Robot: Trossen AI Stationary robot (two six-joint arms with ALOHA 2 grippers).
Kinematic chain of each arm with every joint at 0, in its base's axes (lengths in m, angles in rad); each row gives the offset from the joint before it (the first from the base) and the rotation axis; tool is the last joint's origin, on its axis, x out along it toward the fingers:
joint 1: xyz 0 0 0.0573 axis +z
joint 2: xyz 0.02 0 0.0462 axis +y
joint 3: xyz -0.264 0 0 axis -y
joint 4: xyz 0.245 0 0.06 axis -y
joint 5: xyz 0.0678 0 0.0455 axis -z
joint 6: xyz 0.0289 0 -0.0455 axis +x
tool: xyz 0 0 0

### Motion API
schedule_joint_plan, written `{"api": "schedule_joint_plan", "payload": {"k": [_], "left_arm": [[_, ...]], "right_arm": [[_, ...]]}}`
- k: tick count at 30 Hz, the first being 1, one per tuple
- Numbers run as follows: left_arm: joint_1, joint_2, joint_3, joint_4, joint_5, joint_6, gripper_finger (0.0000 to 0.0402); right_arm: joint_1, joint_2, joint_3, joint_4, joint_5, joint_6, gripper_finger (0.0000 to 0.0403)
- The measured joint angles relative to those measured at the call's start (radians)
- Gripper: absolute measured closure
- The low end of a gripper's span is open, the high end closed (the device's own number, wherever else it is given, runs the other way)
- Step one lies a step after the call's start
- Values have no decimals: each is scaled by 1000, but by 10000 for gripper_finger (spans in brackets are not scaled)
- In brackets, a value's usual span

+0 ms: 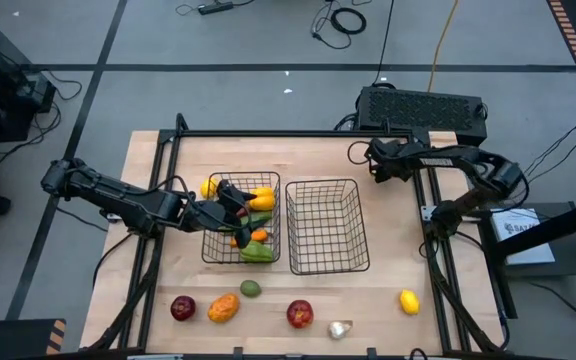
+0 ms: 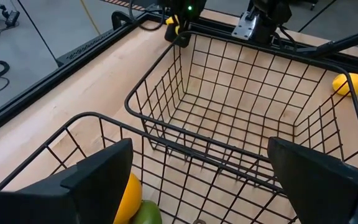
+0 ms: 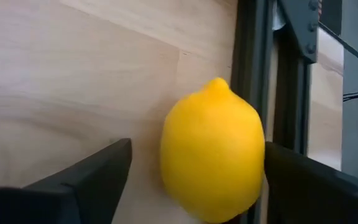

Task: Sort produce into baskets
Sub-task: Put the top right yellow lemon into the right black wire basket

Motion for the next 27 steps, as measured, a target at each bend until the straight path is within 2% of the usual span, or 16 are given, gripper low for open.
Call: {"api": "schedule_joint_plan", "payload": {"k": [16,23,27], "left_arm": [[0,0,0,-1,0,17,24],[0,0,0,0,0,17,24],[0,0,0,0,1,17,24]], "right_arm": [[0,30,2,11,7,-54,180],[19,23,2,-47,-6,-63,174],[56,-38,-1,-123,-43,-53,172]]}}
